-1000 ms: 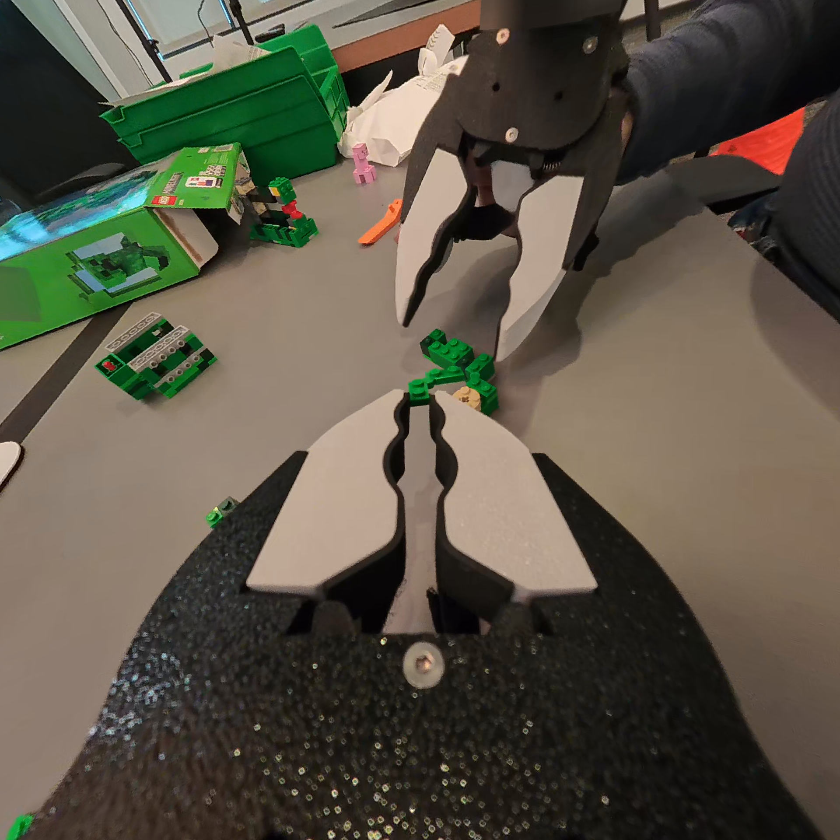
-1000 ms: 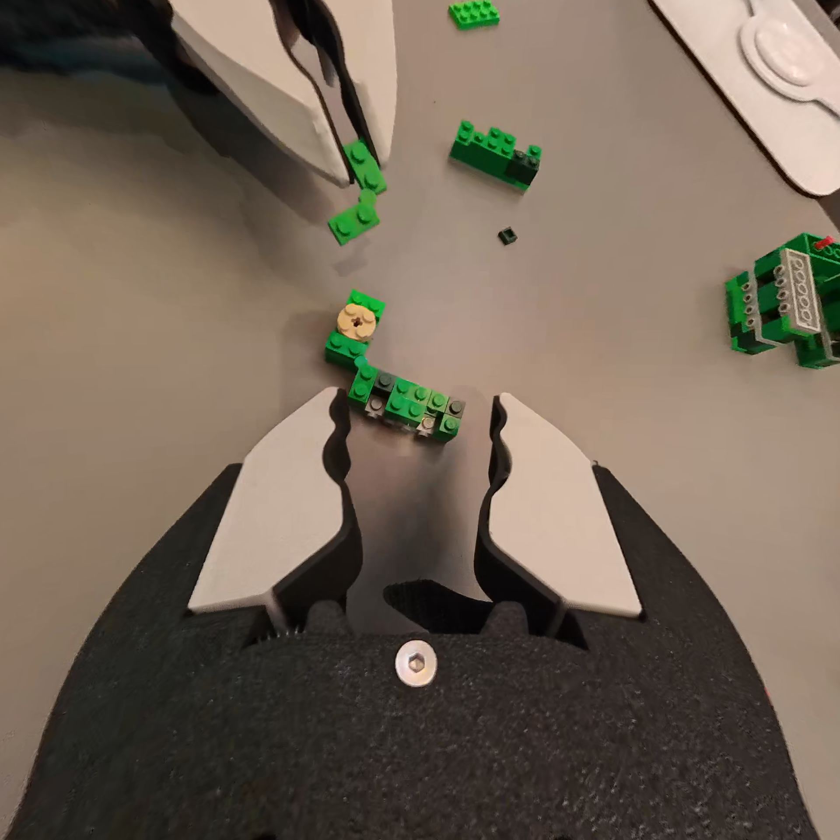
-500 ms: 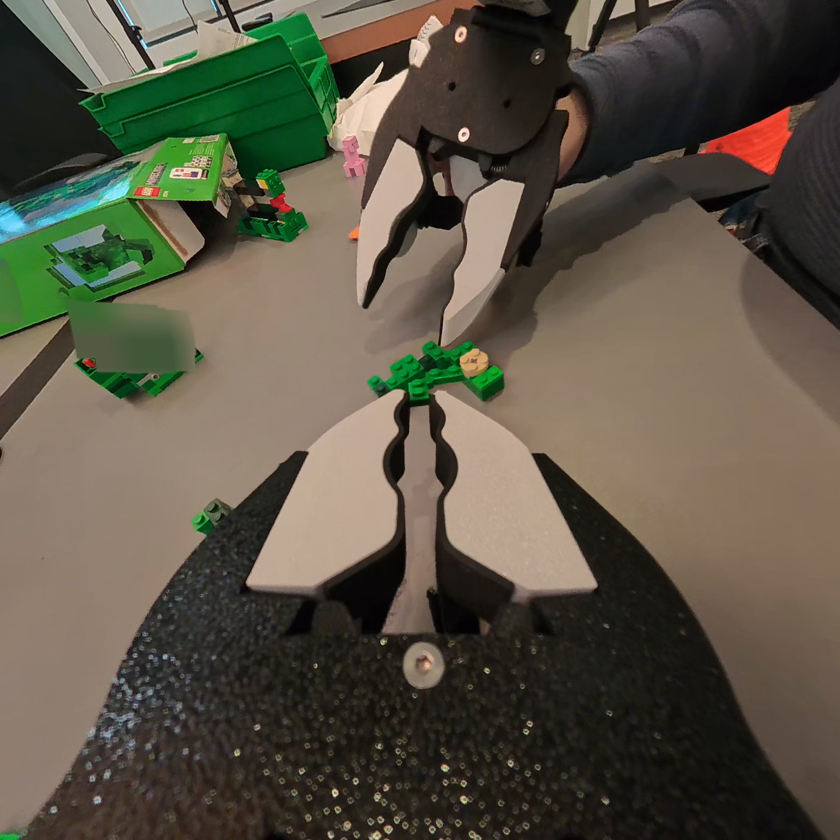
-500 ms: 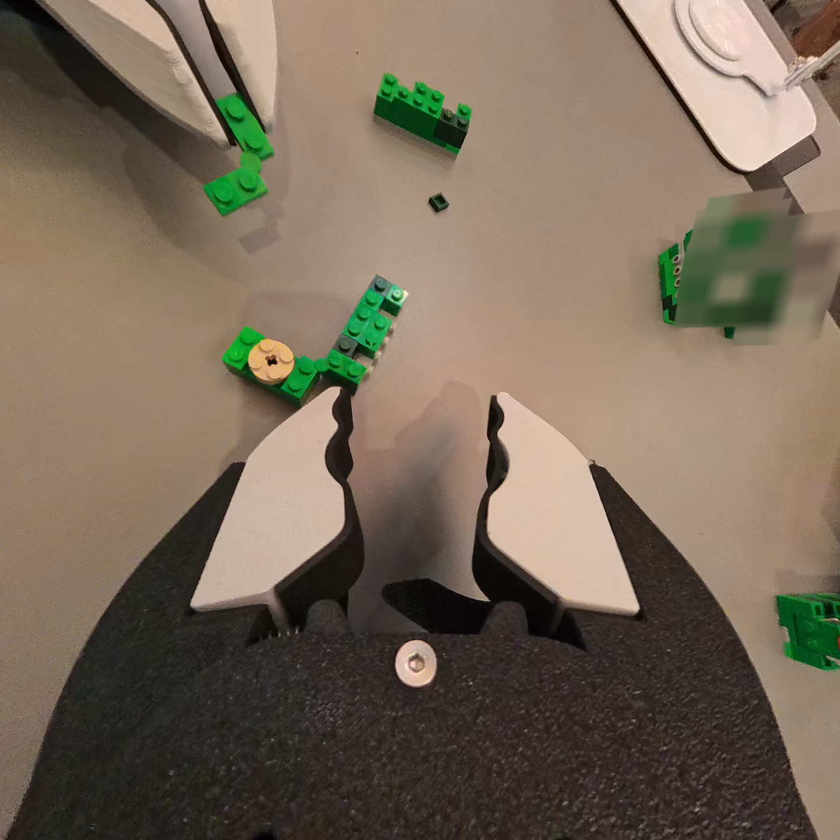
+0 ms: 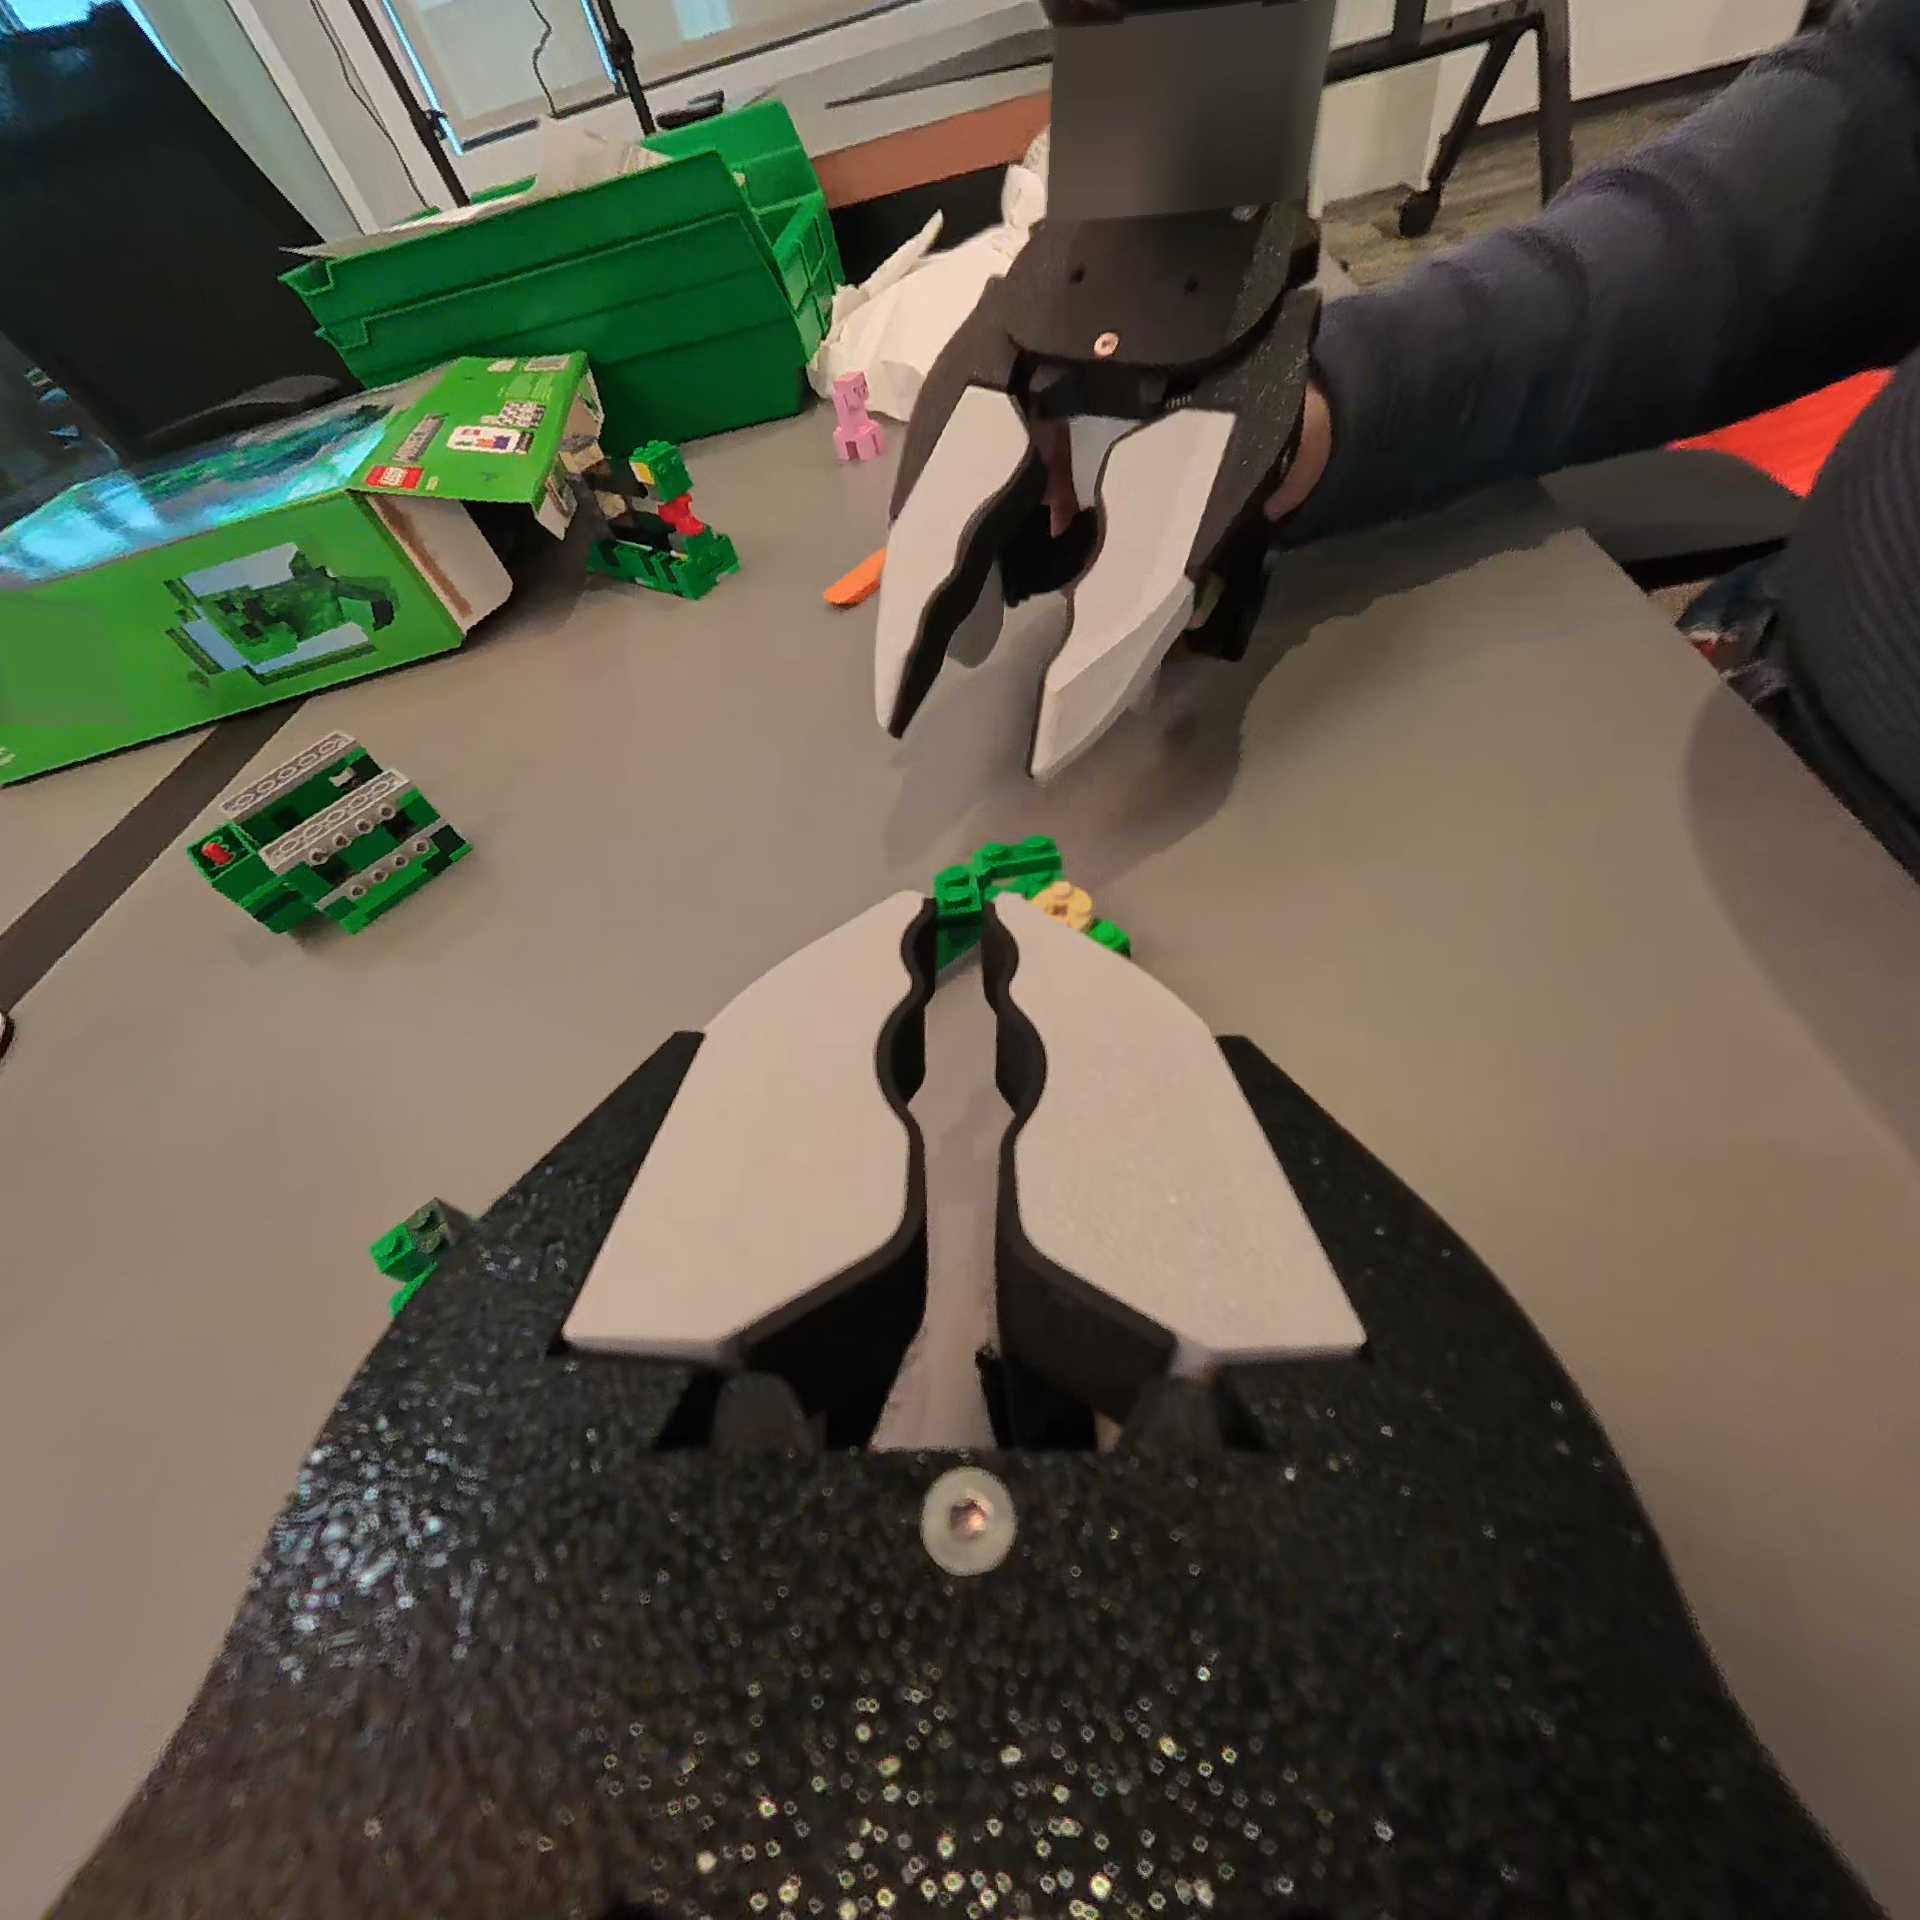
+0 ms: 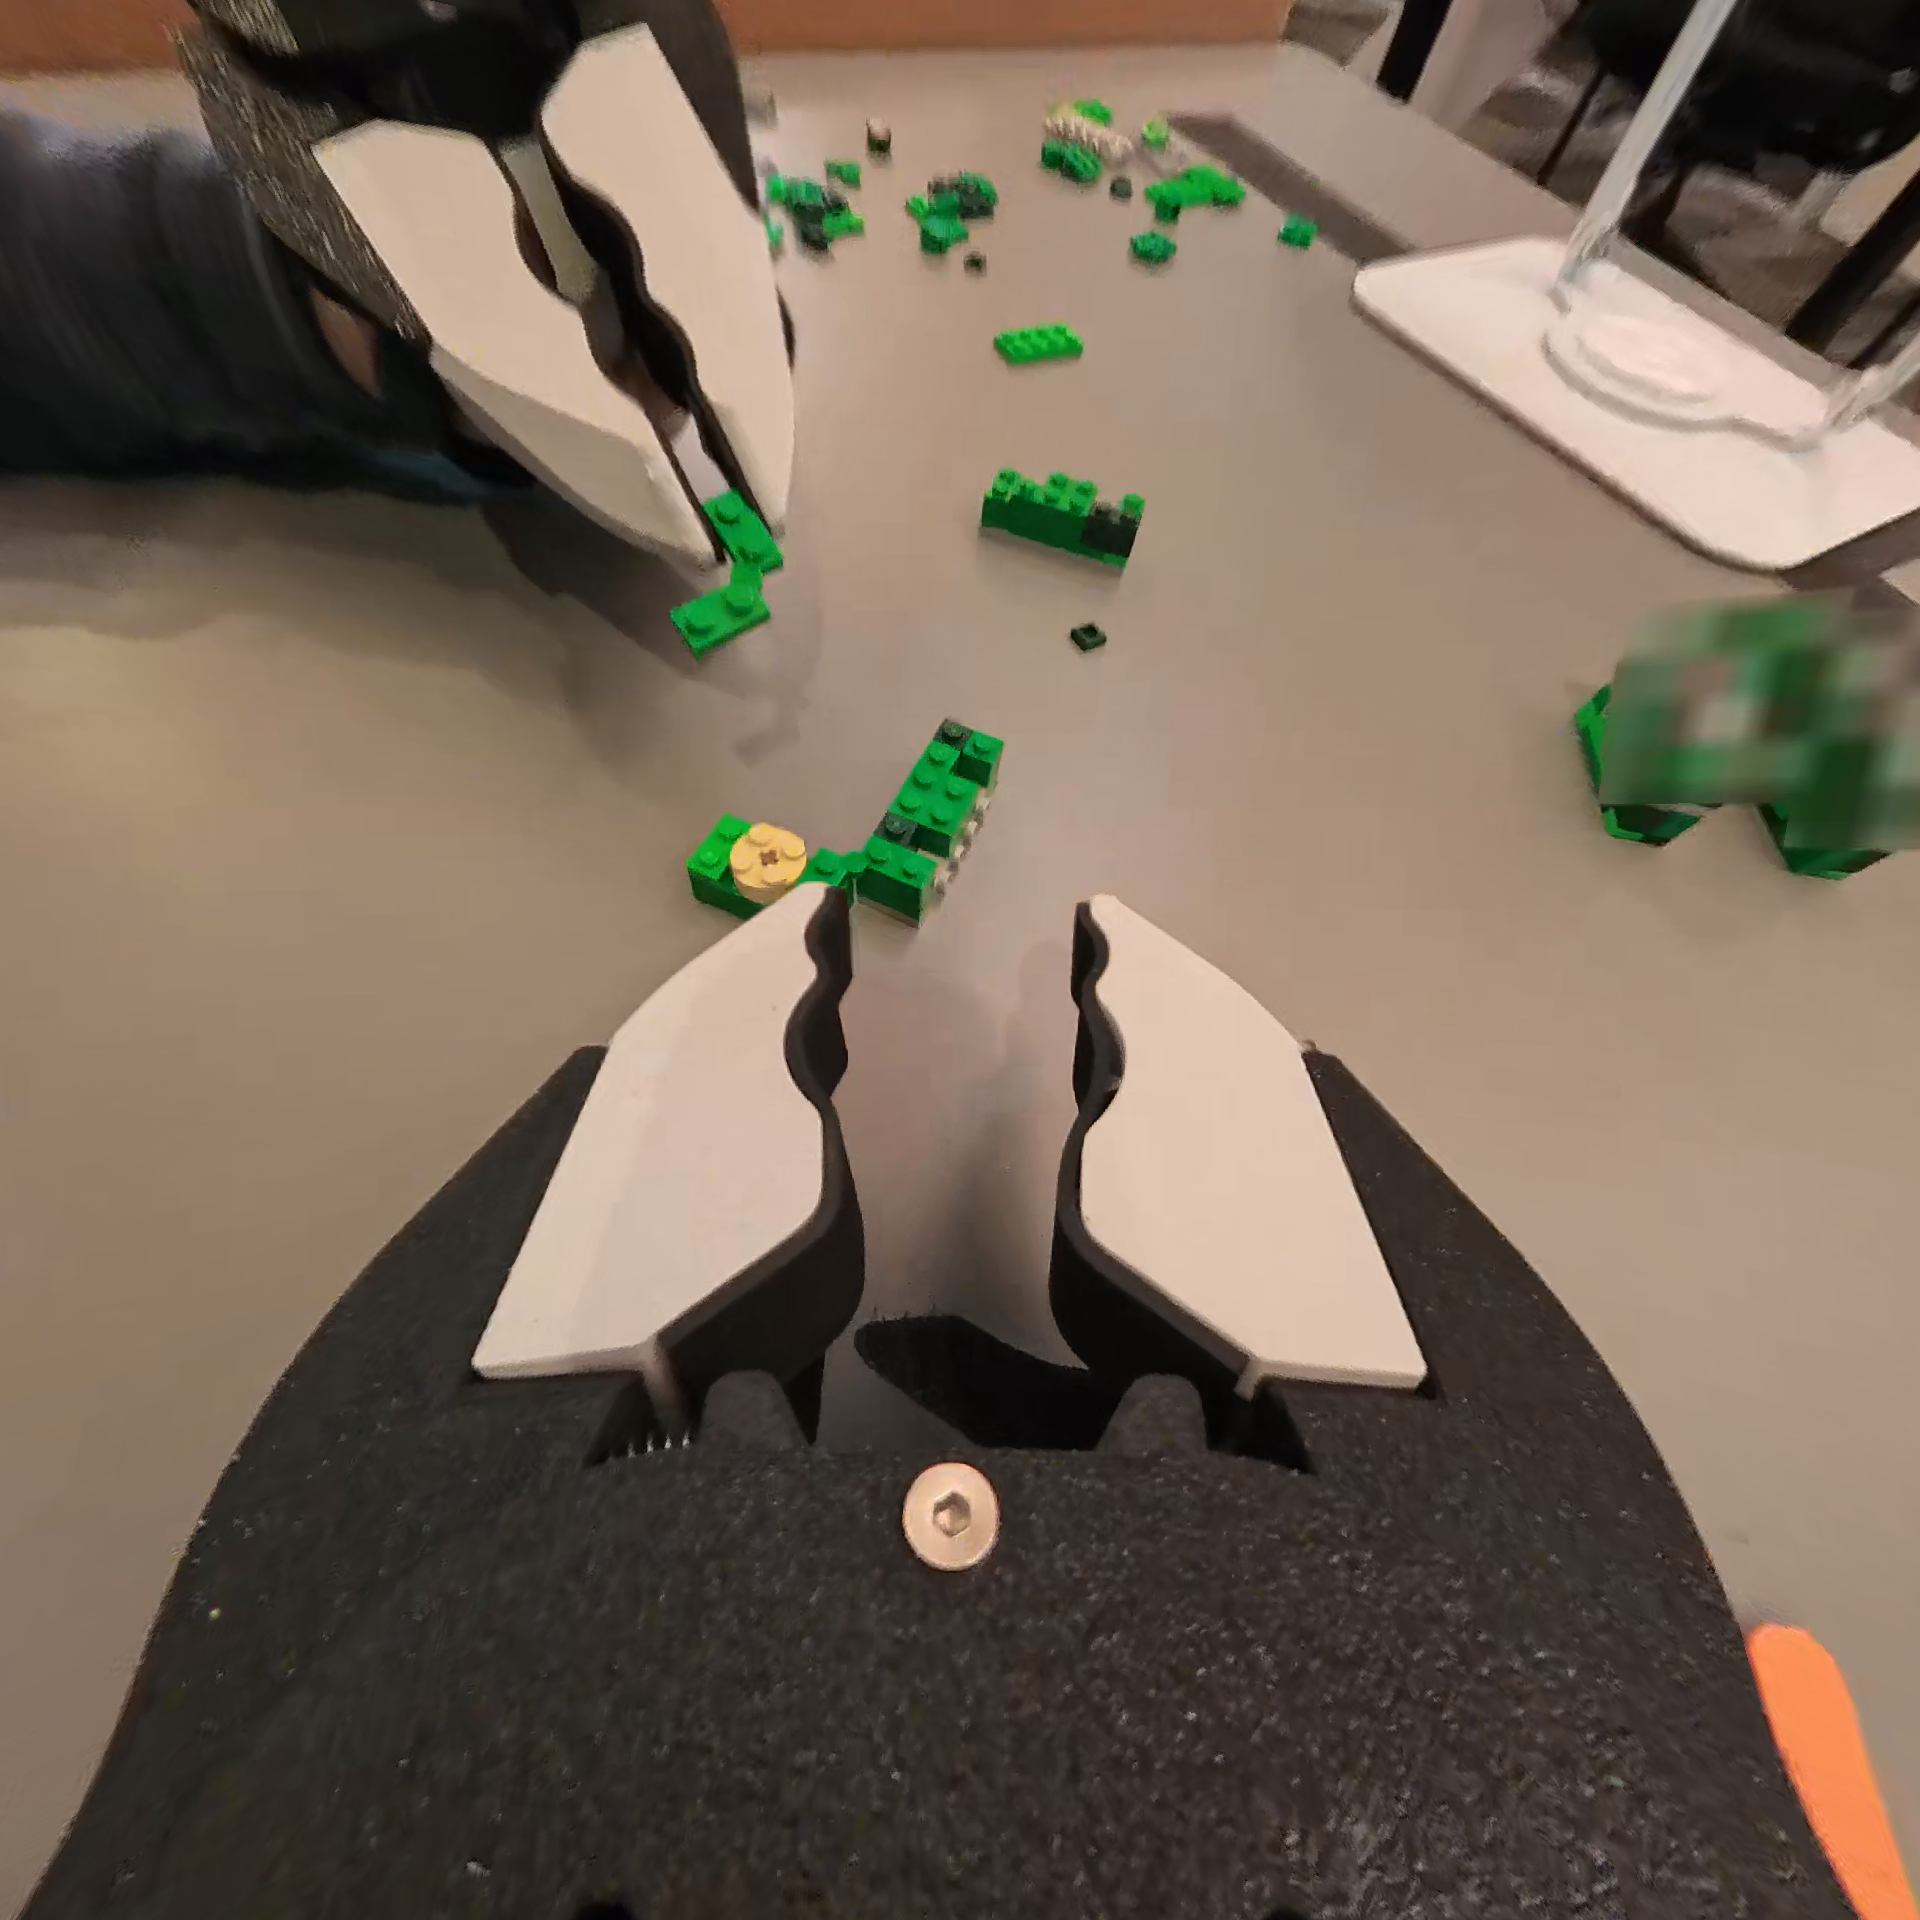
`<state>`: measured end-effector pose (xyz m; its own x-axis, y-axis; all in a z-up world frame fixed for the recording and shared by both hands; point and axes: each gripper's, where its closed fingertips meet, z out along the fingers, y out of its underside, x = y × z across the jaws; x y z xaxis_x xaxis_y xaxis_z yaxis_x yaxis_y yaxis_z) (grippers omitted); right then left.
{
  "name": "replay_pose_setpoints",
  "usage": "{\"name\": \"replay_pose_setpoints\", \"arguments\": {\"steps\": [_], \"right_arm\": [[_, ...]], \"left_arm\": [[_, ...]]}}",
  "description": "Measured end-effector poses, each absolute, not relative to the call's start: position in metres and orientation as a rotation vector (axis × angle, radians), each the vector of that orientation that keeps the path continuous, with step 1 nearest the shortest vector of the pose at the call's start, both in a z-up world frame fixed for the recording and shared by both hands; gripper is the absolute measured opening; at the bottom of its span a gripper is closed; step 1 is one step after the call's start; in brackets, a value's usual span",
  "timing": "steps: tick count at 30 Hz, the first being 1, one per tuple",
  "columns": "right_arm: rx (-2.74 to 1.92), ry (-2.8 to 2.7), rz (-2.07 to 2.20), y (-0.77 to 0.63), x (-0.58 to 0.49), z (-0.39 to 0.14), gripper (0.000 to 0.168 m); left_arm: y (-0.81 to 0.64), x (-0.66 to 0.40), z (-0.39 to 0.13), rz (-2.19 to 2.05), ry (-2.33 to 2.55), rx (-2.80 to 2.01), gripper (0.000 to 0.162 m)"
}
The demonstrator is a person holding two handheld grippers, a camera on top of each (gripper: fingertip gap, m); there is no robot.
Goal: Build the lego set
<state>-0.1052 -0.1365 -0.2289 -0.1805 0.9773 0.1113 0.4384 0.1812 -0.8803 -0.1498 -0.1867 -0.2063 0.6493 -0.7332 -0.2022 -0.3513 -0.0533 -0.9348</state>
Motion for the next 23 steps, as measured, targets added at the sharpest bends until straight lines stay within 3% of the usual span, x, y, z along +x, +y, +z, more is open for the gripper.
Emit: {"name": "replay_pose_setpoints", "arguments": {"steps": [13,23], "right_arm": [[-0.829,-1.556,1.278,-0.144,-0.106,-0.174,0.03],[-0.516,-1.827,1.228,-0.169,-0.105,-0.195,0.028]], "left_arm": [[-0.19,-0.147,-0.208,-0.026,0.692,-1.731,0.007],[-0.191,-0.133,-0.229,0.039,0.684,-1.87,0.007]]}}
